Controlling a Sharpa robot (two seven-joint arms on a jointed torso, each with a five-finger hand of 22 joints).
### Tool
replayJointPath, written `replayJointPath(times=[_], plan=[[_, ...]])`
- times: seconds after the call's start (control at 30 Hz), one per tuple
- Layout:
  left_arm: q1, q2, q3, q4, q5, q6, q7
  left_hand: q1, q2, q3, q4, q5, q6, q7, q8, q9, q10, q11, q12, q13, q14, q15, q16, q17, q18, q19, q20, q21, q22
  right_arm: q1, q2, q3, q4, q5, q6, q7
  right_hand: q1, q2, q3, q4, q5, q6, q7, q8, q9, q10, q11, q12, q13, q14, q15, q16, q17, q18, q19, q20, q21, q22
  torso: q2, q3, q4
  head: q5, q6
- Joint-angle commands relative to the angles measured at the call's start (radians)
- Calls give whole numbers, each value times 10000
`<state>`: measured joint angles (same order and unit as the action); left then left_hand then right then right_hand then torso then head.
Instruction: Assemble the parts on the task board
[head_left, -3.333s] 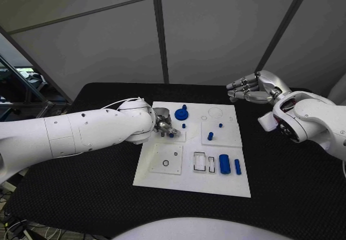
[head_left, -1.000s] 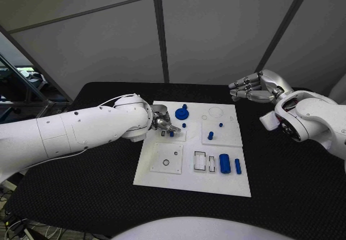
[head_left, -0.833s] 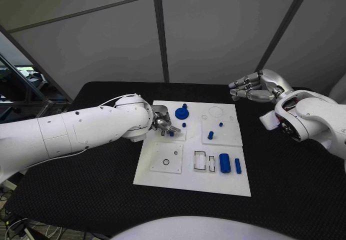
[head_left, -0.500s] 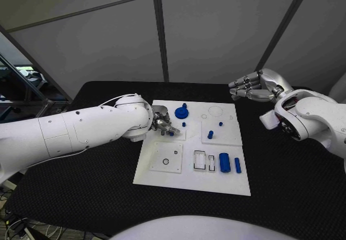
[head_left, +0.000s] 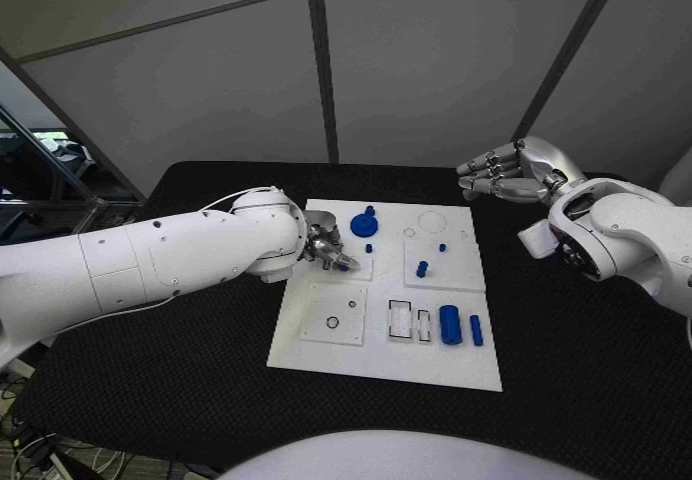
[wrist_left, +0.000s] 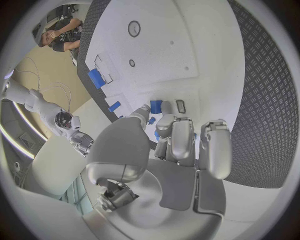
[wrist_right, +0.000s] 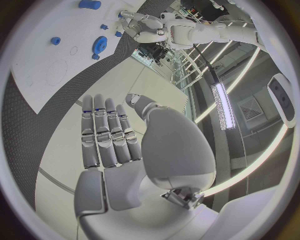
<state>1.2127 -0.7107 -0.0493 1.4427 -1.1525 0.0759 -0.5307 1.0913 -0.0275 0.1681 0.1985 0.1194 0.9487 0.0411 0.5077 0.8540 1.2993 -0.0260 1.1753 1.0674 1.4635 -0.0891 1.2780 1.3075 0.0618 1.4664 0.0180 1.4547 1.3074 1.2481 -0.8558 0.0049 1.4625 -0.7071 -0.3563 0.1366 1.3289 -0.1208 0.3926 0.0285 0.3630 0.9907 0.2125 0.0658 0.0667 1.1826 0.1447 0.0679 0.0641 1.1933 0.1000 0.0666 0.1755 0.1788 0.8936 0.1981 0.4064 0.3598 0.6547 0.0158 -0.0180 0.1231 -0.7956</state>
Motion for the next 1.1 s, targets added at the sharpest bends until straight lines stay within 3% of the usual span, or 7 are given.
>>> replayJointPath(times=[0.03, 0.17, 0.33, 0.6, 0.93, 1.0, 1.1], plan=[[5, 21, -1, 8, 39, 119, -93, 302, 61, 98, -170, 57, -27, -7, -61, -24, -86, -16, -67, -17, 469, 38, -16, 445, -240, 376, 55, -50, 1011, 19, 10, 6, -16, 42, 87, 72, -84, 6, 15, 67, 61, -80, 10, 35, 13, -73, -3, 14, -10, -43, 3, -39, -18, 6, 9, 63, -36, -24, -7, -1, -4, 13, -30], [4, 37, -1, 8, 290, -16, -81, 1052, 79, 452, -653, 62, -106, -31, -155, -88, -140, -45, -115, -58, 466, 14, -28, 439, -229, 355, 34, -92, 971, 18, 30, 6, -41, 42, 116, 64, -97, 10, 12, 79, 66, -81, 11, 37, 14, -74, -2, 18, -10, -43, 4, -36, -22, 7, 15, 66, -47, -33, -8, -1, 4, -99, -17], [3, 47, 0, 11, 606, -246, -52, 1458, 217, 903, -882, 65, -125, -17, -282, -198, -162, -36, -132, -60, 463, 23, -39, 434, -212, 315, 35, -162, 899, 18, 60, 6, -79, 42, 147, 36, -121, 13, 3, 100, 75, -83, 12, 41, 15, -76, 0, 23, -9, -43, 6, -33, -29, 9, 25, 70, -65, -47, 1, -2, 13, -55, -24], [3, 29, 1, 64, 958, -530, -19, 1734, 299, 1699, -1123, 79, -133, -8, -373, -282, -143, -36, -145, -64, 465, 29, -37, 440, -206, 300, 37, -191, 889, 17, 89, 6, -124, 42, 202, -10, -146, 18, -4, 122, 90, -85, 12, 44, 16, -78, 1, 28, -8, -40, 7, -30, -37, 11, 37, 75, -86, -63, -7, -6, 3, -29, -3], [3, -69, 11, 164, 1058, -690, -43, 1613, 418, 2186, -1118, 68, -132, 14, -311, -227, -117, -12, -141, -70, 464, 44, -42, 439, -199, 286, 52, -222, 867, 17, 98, 6, -199, 42, 264, -67, -165, 20, -10, 140, 104, -90, 13, 45, 17, -84, 2, 31, -8, -42, 9, -29, -44, 13, 47, 78, -107, -78, -4, -4, 9, -15, 19], [6, -121, 28, 218, 1061, -671, -53, 1608, 414, 2245, -1137, 68, -139, 15, -300, -215, -118, -12, -144, -75, 464, 45, -42, 439, -199, 285, 53, -224, 867, 17, 97, 5, -218, 42, 263, -64, -165, 20, -10, 140, 104, -90, 13, 45, 17, -84, 2, 31, -8, -42, 9, -29, -44, 13, 47, 78, -107, -78, -6, -3, 18, -12, 14], [16, -182, 140, 274, 1063, -610, -68, 1598, 392, 2356, -1179, 65, -157, 16, -282, -193, -122, -10, -150, -82, 464, 46, -41, 441, -198, 283, 54, -228, 866, 17, 112, 5, -263, 42, 276, -63, -169, 22, -11, 144, 107, -92, 13, 45, 17, -86, 2, 31, -8, -43, 9, -29, -47, 13, 49, 79, -113, -83, -9, 5, 13, -4, 26]])
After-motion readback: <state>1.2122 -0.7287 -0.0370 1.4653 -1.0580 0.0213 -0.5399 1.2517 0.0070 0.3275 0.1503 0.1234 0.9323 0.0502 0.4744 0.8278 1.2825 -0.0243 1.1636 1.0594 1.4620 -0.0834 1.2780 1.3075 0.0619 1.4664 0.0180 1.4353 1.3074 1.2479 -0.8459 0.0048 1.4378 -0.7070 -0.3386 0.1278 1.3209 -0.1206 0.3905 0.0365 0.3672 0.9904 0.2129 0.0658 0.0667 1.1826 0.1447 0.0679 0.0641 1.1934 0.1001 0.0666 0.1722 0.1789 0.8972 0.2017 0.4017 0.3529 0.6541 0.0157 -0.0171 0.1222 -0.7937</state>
